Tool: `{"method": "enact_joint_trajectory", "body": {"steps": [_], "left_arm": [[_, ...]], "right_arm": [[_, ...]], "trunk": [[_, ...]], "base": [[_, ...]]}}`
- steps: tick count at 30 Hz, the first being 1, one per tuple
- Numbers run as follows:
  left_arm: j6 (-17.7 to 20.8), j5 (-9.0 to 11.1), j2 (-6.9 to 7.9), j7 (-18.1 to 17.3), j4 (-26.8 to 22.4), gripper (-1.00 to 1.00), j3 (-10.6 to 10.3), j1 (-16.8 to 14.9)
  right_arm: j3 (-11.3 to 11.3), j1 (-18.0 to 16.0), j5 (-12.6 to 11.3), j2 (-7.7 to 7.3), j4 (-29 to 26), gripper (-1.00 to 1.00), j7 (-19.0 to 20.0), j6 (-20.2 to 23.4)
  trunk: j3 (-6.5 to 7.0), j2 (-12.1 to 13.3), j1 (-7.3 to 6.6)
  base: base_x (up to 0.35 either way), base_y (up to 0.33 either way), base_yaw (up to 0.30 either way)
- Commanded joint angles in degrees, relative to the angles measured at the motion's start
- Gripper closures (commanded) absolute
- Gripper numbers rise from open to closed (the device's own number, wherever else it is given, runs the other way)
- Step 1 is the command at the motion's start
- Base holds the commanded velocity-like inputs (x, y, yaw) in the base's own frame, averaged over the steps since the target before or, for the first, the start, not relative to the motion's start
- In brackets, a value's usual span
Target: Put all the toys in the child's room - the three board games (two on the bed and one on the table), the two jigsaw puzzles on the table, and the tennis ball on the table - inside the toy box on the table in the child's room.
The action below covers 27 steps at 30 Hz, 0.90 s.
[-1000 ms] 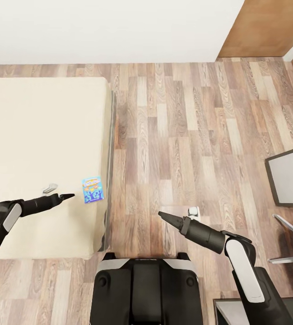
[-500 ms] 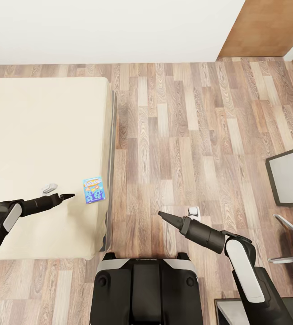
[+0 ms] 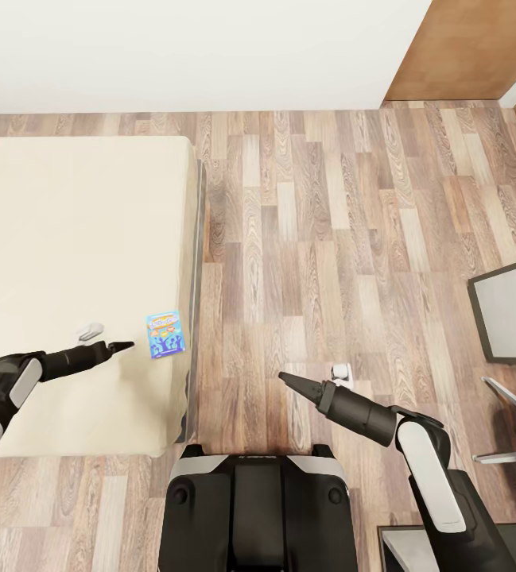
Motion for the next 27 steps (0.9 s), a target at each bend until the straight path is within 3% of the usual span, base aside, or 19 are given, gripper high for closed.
{"method": "enact_joint_trajectory", "body": {"steps": [1, 20, 24, 27], "left_arm": [[0.4, 0.2, -0.07, 0.2, 0.0, -1.0, 0.1, 0.0], [0.1, -0.1, 0.32, -0.1, 0.2, -1.0, 0.4, 0.1], [0.5, 0.2, 0.79, -0.8, 0.2, -1.0, 0.5, 0.2], [1.1, 0.4, 1.93, -2.1, 0.2, -1.0, 0.5, 0.2]], "right_arm": [[0.0, 0.0, 0.1, -0.02, 0.0, -1.0, 0.1, 0.2], [0.1, 0.0, 0.1, 0.01, 0.4, -1.0, 0.1, -1.6], [0.3, 0.0, 0.1, -0.17, 0.5, -1.0, 0.2, -4.3], [0.3, 0.0, 0.1, -0.38, 0.5, -1.0, 0.3, -4.7]], "trunk": [[-0.06, -0.1, 0.03], [-0.06, -0.1, 0.03], [-0.06, -0.1, 0.03], [-0.06, -0.1, 0.03]], "base": [[0.0, 0.0, 0.0], [0.0, 0.0, 0.0], [0.0, 0.0, 0.0], [0.0, 0.0, 0.0]]}}
